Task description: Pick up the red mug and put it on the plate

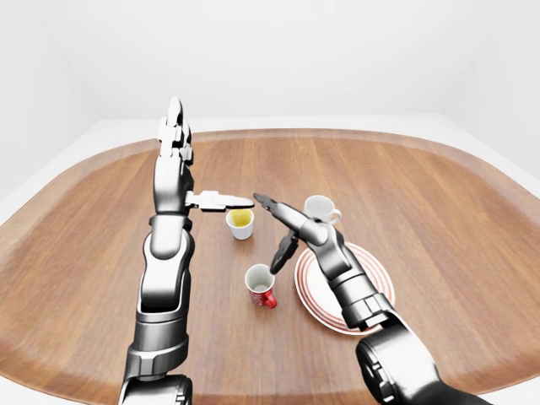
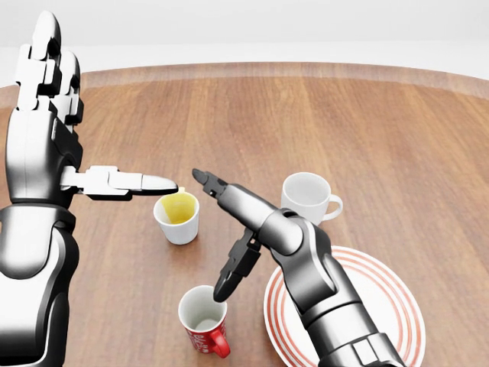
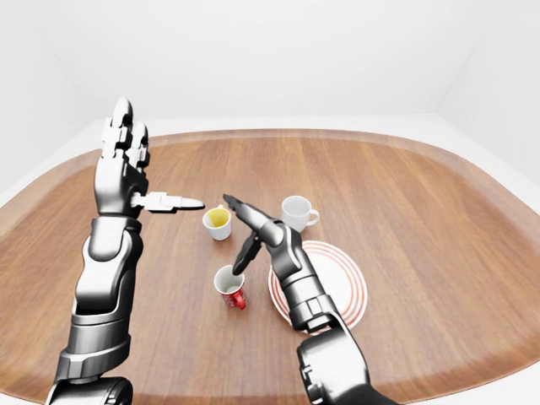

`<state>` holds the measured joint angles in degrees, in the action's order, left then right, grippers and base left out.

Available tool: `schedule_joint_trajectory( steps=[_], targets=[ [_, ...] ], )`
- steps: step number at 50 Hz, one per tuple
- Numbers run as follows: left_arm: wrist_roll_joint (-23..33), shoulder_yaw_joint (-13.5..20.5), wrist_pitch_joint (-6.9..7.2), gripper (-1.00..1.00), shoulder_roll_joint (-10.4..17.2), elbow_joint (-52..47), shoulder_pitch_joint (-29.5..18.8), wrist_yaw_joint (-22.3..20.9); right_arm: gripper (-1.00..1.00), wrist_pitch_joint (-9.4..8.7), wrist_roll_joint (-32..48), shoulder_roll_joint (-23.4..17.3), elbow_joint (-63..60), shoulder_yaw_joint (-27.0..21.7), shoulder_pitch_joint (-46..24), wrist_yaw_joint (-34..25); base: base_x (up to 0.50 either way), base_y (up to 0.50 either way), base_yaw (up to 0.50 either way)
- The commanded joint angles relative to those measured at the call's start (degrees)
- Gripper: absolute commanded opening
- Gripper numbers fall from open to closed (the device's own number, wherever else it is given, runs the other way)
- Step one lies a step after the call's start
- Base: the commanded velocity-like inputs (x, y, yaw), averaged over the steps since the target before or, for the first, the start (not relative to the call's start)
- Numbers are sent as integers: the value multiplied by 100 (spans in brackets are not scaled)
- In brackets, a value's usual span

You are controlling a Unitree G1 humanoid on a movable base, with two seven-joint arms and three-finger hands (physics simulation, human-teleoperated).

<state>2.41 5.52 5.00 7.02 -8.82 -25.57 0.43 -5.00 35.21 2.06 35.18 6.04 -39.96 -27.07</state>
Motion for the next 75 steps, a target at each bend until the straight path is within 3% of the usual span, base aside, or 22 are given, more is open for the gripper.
schedule_joint_trajectory(
  steps=[1, 75],
  targets=[
    [-6, 5, 0, 100, 0, 73, 16, 4, 100, 0, 59, 167, 455, 64, -25, 141, 0, 0, 0],
    [-97, 55, 0, 100, 39, 76, 54, 15, 100, 0, 137, 782, 3223, 133, -318, 1157, 0, 0, 0]
  ],
)
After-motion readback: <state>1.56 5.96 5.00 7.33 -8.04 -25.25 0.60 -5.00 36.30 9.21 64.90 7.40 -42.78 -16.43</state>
